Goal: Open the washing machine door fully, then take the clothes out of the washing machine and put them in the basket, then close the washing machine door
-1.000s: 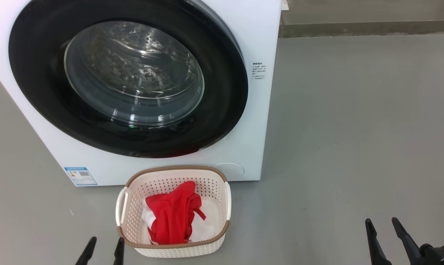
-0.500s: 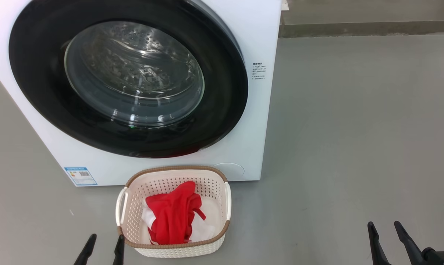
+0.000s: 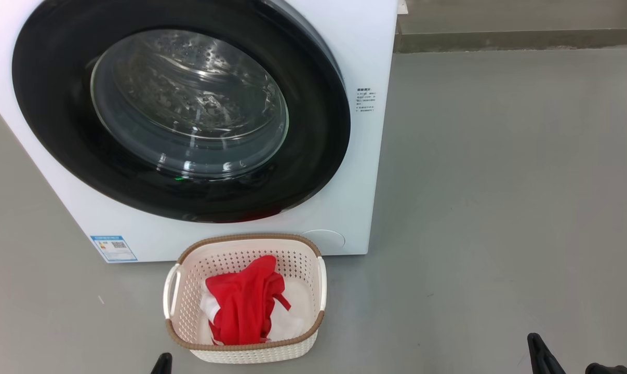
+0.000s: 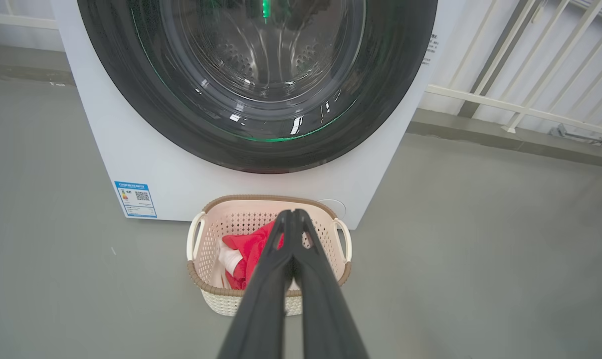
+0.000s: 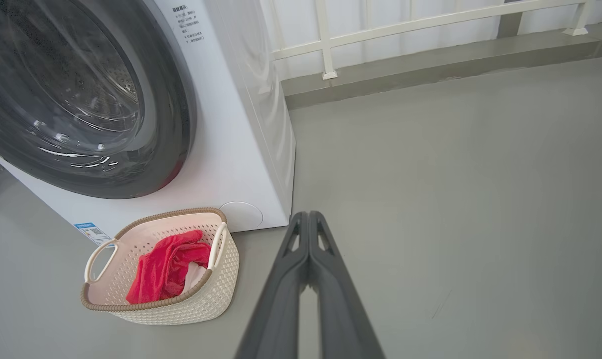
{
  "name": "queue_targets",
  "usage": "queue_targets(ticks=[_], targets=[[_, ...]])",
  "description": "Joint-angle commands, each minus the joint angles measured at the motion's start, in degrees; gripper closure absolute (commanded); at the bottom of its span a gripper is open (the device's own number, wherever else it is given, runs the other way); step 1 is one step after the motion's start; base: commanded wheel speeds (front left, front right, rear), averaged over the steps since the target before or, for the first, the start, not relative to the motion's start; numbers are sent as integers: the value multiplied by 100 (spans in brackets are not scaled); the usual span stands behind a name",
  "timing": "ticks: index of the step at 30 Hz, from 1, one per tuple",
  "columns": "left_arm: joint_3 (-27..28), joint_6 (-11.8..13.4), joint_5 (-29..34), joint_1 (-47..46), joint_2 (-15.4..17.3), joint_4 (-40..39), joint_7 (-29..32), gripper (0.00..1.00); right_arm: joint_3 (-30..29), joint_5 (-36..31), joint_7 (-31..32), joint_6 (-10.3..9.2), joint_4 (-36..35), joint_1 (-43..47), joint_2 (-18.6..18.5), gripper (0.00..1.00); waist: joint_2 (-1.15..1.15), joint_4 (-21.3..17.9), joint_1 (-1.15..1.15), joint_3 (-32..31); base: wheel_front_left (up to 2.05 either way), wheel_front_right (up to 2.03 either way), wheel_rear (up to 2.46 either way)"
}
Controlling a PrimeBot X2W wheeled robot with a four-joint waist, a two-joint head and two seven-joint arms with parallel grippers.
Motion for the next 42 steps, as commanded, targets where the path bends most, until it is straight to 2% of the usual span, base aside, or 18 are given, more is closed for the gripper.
queue_targets(ticks=[1,7,42], targets=[[66,-2,-209,-98,48,-127,54,100,-10,234,55,0,-136,-86,-62,100,0,-2,13,-5,0,0,0],[104,-4,-576,-161,33,-125,152,100,-8,592,153,-1,-153,-164,-66,100,0,-6,1,13,0,0,0],[330,-15,-2646,-524,-56,-128,712,100,-12,2617,724,-3,-248,-620,-87,100,0,-32,0,64,0,0,0]])
